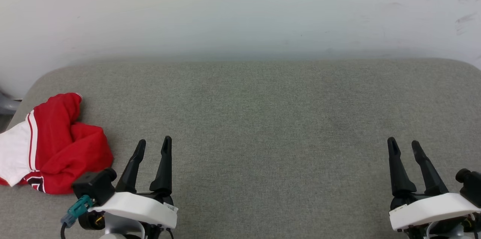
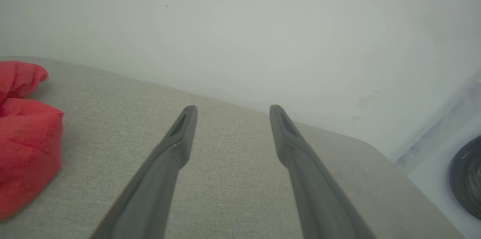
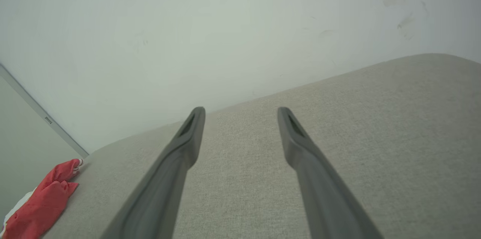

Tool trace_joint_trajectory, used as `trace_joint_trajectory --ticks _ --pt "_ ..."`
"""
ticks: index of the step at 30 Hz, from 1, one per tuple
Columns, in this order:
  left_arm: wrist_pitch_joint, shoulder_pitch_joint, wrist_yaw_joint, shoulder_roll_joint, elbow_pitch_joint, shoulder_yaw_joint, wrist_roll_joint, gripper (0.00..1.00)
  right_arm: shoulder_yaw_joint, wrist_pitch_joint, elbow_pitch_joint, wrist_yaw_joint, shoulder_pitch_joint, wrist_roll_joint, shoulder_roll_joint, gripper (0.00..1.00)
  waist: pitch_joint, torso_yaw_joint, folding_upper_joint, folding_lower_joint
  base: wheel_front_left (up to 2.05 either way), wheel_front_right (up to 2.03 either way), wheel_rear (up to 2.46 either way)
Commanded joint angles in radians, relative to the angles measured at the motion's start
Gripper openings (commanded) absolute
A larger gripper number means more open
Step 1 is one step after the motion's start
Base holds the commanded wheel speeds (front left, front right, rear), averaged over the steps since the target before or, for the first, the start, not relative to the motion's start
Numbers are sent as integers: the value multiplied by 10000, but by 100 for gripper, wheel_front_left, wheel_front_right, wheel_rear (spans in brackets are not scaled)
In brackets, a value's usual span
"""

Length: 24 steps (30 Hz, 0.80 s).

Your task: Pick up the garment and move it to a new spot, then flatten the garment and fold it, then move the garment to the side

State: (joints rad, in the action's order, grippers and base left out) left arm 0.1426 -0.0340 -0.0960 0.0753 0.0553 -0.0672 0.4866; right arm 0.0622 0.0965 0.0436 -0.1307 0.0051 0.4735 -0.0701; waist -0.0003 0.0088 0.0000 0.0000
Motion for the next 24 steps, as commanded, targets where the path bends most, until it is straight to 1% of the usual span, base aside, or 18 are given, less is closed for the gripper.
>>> trace_joint_trajectory --ticks 1,4,14,24 --pt "97 5 89 91 -99 -99 -321 100 24 -7 -182 0 33 -364 14 100 -1 1 0 0 0 0 0" --pt "168 -2 204 188 -59 -242 -677 100 47 -39 -286 0 49 -825 39 100 -2 5 0 0 0 0 0" --pt "399 -17 488 423 170 -623 -1528 100 130 -110 -488 0 142 -1828 119 100 -12 31 0 0 0 0 0" --pt "621 -29 495 456 315 -735 -2141 100 190 -3 -596 1 254 -2546 177 100 -24 66 0 0 0 0 0"
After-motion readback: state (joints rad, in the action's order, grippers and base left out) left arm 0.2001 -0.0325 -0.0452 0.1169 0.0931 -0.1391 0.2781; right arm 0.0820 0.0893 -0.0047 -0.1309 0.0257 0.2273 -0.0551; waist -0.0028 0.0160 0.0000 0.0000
